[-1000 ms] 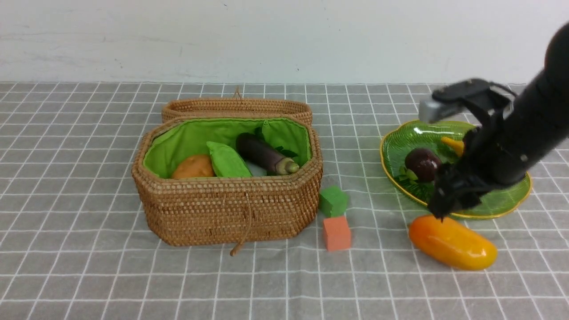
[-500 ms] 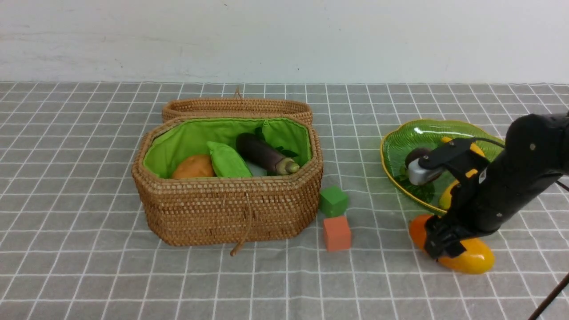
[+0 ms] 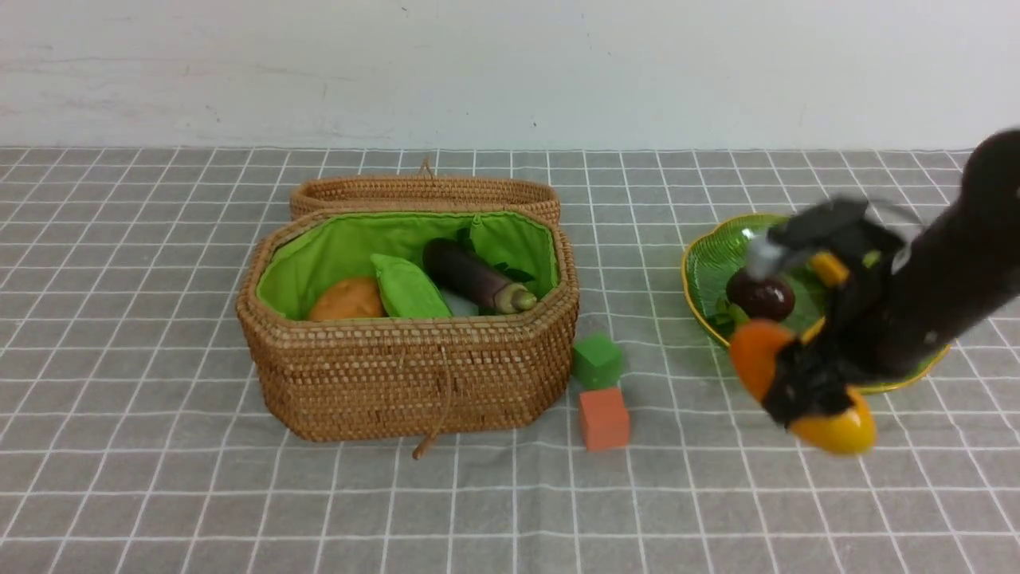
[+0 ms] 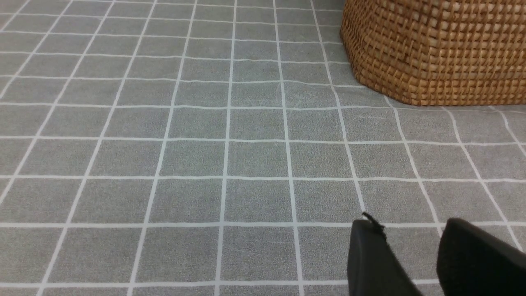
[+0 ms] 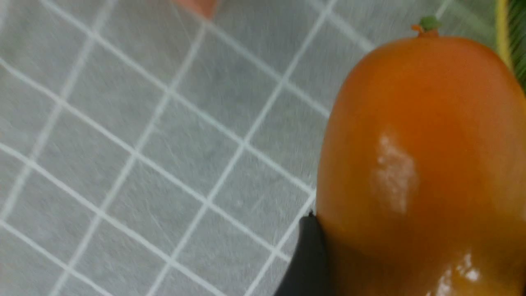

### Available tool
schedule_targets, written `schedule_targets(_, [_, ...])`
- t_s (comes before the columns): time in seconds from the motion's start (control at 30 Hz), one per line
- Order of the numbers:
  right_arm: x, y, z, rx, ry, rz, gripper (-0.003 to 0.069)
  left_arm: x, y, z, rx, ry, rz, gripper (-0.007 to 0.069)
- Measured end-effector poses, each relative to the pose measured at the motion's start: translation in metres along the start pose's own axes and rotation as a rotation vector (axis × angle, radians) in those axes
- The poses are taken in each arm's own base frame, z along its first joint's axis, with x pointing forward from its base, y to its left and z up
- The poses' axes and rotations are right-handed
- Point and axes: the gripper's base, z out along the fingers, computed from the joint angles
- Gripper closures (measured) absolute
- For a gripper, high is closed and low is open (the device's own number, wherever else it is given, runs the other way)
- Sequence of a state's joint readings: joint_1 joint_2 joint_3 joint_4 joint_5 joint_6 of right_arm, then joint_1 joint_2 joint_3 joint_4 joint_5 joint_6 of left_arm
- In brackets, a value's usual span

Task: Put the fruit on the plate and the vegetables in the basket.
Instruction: Use the right arm to grab a mango and put it into the right plate

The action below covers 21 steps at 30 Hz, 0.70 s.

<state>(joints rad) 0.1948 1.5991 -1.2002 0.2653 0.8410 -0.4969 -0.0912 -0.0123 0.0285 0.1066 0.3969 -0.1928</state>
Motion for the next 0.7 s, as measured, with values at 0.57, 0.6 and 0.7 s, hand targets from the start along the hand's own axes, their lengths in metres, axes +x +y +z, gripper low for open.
schedule_targets(0.57, [0.025, -0.149, 0.023, 0.197, -0.201, 0.88, 0.0103, 0.0, 0.0, 0.0, 0.0, 0.0, 0.0, 0.0386])
schedule_targets(0.6, [0.027, -0.15, 0.033, 0.185, -0.185, 0.9, 0.0103, 0.0, 0.0, 0.0, 0.0, 0.0, 0.0, 0.0386])
schedule_targets(0.7, [0.027, -0.152, 0.04, 0.166, -0.187, 0.933, 0.0103, 0.0, 0.0, 0.0, 0.0, 0.0, 0.0, 0.0386])
